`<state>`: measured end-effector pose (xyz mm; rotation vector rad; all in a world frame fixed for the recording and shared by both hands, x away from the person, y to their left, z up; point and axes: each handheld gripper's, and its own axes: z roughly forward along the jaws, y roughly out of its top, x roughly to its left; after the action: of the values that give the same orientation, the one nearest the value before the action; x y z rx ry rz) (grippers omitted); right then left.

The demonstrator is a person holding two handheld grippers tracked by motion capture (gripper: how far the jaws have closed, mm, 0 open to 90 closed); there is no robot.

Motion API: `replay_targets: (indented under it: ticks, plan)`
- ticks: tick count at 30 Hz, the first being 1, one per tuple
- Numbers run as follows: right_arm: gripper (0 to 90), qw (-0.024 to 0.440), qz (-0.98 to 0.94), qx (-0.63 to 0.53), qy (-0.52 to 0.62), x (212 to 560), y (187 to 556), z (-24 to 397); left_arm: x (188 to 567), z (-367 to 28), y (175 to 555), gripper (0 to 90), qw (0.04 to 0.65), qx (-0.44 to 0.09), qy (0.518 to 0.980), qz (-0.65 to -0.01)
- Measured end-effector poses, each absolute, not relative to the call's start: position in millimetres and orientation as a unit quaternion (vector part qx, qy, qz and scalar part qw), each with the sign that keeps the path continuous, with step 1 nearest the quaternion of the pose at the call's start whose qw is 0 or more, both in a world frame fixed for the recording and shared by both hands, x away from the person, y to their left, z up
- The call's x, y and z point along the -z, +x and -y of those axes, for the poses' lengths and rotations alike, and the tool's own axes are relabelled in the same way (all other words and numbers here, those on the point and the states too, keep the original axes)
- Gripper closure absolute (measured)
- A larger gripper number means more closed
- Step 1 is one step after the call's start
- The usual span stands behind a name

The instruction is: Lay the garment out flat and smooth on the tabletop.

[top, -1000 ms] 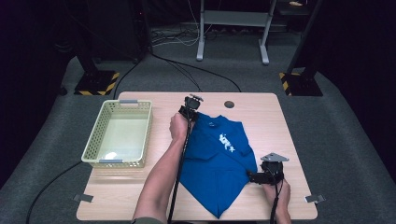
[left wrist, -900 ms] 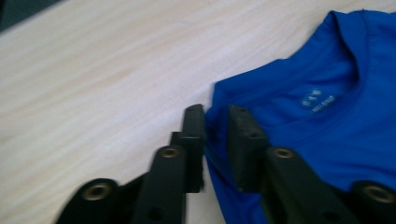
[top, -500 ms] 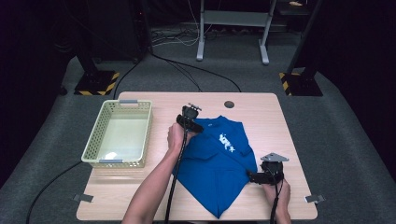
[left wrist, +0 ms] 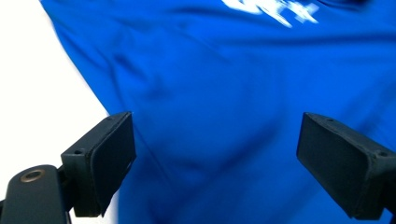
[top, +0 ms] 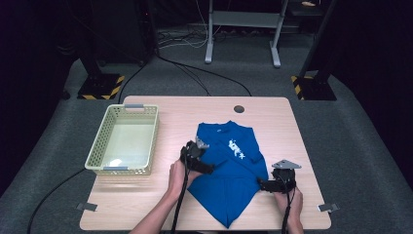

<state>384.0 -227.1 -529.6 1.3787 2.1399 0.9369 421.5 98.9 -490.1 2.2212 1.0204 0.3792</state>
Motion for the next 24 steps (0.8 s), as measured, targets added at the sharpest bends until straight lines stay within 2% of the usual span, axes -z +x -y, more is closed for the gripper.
replay_targets:
  ticks: [7,10,15,24]
  plan:
    - [5.8,0.213,-0.771,-0.337,0.496,529.6,384.0,227.2,518.1,-98.0,386.0,8.1,0.318,-0.142,0.854,-0.386]
    - [5.7,0.213,-0.771,-0.338,0.496,529.6,384.1,227.2,524.8,-100.4,377.3,6.7,0.335,-0.158,0.839,-0.399]
    - [5.7,0.213,-0.771,-0.337,0.497,529.6,383.9,227.1,530.4,-97.6,370.3,3.8,0.353,-0.177,0.821,-0.414]
    - [5.7,0.213,-0.769,-0.337,0.499,529.5,384.0,227.7,530.5,-96.6,367.9,4.2,0.353,-0.182,0.819,-0.414]
